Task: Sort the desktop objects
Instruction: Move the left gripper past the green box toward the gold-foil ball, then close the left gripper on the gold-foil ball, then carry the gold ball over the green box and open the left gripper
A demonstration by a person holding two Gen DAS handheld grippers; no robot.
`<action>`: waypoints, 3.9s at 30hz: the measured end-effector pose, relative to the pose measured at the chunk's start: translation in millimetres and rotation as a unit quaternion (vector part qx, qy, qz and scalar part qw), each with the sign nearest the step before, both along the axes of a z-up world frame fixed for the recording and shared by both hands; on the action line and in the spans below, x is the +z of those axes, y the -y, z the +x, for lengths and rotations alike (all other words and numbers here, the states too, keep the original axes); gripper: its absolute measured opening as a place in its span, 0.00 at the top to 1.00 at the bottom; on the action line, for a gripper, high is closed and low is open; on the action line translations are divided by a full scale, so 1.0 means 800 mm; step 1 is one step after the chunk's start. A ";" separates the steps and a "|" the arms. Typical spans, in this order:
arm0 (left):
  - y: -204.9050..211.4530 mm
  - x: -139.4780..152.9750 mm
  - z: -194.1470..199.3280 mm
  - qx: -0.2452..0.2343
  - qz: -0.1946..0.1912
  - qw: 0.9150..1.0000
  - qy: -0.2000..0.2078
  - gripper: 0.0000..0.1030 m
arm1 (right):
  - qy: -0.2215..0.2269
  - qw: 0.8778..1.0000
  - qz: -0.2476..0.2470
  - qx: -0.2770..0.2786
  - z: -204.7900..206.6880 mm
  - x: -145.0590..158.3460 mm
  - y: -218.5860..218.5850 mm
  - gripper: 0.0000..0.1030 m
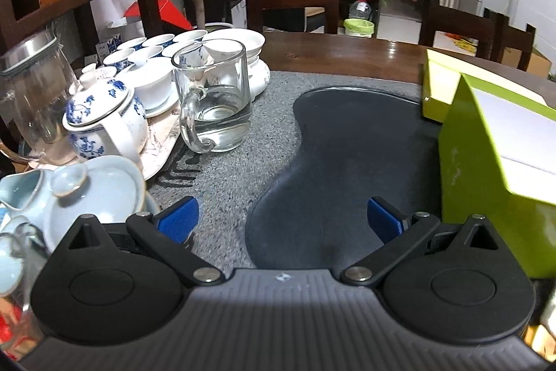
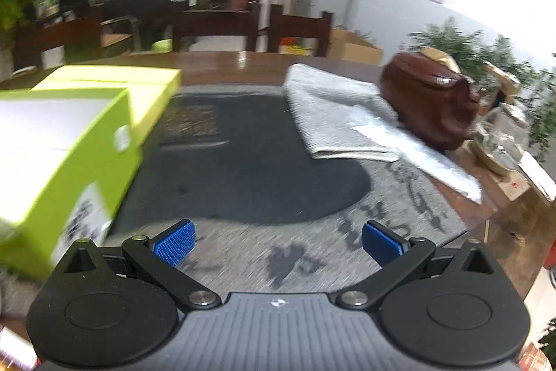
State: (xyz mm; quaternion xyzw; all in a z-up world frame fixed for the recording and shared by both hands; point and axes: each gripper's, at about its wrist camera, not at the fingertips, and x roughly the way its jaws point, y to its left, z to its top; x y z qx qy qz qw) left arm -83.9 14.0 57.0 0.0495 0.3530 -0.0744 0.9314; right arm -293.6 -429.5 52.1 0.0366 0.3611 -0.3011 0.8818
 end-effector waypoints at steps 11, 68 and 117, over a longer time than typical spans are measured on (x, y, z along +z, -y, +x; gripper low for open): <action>0.006 0.021 -0.048 -0.041 -0.007 0.999 -0.014 0.00 | -0.019 0.998 0.020 0.059 -0.019 0.010 -0.074 0.00; 0.229 0.004 -0.108 -0.371 -0.014 0.919 -0.134 0.40 | -0.016 0.937 0.152 0.314 0.048 -0.006 -0.213 0.64; 0.265 0.098 -0.028 -0.385 -0.122 0.904 -0.137 0.64 | 0.040 0.942 0.068 0.328 0.092 0.099 -0.190 0.71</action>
